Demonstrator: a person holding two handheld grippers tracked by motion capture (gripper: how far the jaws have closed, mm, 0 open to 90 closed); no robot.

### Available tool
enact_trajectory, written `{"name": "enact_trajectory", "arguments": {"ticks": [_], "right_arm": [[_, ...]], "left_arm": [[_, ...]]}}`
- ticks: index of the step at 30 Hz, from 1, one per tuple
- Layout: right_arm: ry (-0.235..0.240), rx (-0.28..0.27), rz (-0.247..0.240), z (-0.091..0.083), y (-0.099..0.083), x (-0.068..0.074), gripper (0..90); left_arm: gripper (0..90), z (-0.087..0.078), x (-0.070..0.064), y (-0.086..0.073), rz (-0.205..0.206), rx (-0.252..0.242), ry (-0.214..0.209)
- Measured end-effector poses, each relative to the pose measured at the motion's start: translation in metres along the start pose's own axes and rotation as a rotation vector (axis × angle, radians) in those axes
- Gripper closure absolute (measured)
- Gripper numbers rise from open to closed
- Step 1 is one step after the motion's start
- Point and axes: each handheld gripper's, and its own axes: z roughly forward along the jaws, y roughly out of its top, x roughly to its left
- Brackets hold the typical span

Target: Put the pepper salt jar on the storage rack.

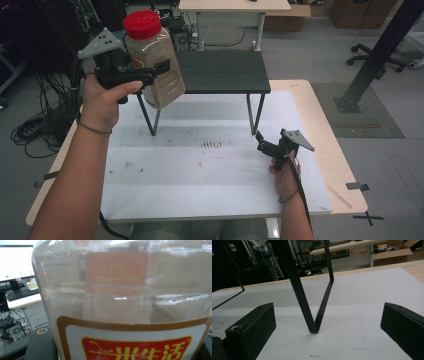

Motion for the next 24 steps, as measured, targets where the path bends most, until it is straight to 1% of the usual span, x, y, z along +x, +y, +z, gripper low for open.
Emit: {"name": "enact_trajectory", "arguments": {"ticks": [11,12,13,17,24], "right_arm": [[-0.01,0.001,-0.005,0.0,0.0,0.0,0.0],[-0.01,0.001,-0.005,0.0,0.0,0.0,0.0],[-0.01,0.001,-0.007,0.0,0.0,0.0,0.0],[-0.013,0.001,-0.008,0.0,0.0,0.0,0.0],[-0.013,0.003,-0.007,0.0,0.0,-0.001,0.0]], "left_arm": [[26.8,0.024,0.021,0.004,-0.001,0.02,-0.004],[26.7,0.024,0.021,0.004,-0.001,0.02,-0.004],[26.7,0.027,0.024,0.004,-0.005,0.021,-0.001],[26.7,0.036,0.031,0.004,0.001,0.032,0.001],[26.7,0.049,0.041,-0.001,-0.016,0.04,0.02]]}}
